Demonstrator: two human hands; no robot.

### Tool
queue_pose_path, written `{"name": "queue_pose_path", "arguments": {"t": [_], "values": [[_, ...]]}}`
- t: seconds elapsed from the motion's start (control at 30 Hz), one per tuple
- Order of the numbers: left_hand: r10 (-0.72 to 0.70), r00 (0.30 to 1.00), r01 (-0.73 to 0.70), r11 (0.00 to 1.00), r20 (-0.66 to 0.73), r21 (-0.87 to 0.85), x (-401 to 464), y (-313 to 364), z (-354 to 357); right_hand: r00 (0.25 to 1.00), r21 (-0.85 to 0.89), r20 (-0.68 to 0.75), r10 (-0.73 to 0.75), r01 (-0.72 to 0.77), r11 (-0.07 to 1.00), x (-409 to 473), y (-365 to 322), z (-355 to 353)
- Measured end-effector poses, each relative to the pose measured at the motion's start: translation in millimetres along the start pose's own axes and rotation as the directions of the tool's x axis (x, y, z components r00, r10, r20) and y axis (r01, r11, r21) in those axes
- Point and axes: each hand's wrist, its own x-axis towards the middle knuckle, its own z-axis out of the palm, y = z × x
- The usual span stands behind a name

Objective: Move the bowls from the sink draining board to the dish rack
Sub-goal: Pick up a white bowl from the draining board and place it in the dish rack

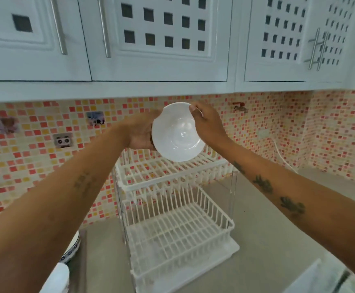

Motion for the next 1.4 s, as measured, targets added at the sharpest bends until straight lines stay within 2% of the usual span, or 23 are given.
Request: {"name": "queue_pose_path", "arguments": {"t": [0.13,0.23,0.33,0.4,0.5,0.6,0.67,0.77,0.87,1.2,1.4], "values": [[-0.099,0.994,0.101,0.994,0.053,-0.031,37,-4,10,0.989,-0.048,0.045,-0.140,0.142,0.989,13,48,-11],[-0.105,0.993,0.106,0.994,0.054,-0.025,65,-12,19,0.957,-0.097,0.111,-0.268,0.279,0.955,16,83,-14],[-0.109,0.994,0.107,0.992,-0.030,-0.068,92,-24,25,0.949,-0.097,0.172,-0.265,0.284,0.954,21,114,-19],[-0.103,0.990,0.094,0.990,-0.093,-0.102,107,-33,32,0.964,-0.073,0.193,-0.185,0.202,0.977,22,131,-20],[-0.091,0.981,0.073,0.991,-0.173,-0.110,124,-42,44,0.984,-0.016,0.164,0.074,-0.072,0.997,20,151,-15],[-0.001,0.954,-0.001,1.000,-0.301,-0.004,141,-47,56,0.913,0.079,0.178,0.368,-0.386,0.919,23,158,-13],[0.074,0.929,-0.043,0.995,-0.364,0.094,147,-52,63,0.861,0.100,0.220,0.459,-0.488,0.867,26,158,-13],[0.161,0.905,-0.088,0.977,-0.395,0.196,150,-59,71,0.811,0.080,0.279,0.514,-0.553,0.830,29,159,-14],[0.232,0.903,-0.127,0.948,-0.361,0.291,153,-64,71,0.750,0.081,0.329,0.573,-0.627,0.775,32,166,-12],[0.269,0.934,-0.124,0.860,-0.233,0.494,154,-75,64,0.715,0.072,0.398,0.574,-0.648,0.758,33,166,-12],[0.331,0.927,-0.152,0.763,-0.179,0.628,152,-79,66,0.695,-0.031,0.393,0.602,-0.645,0.764,29,162,-11]]}}
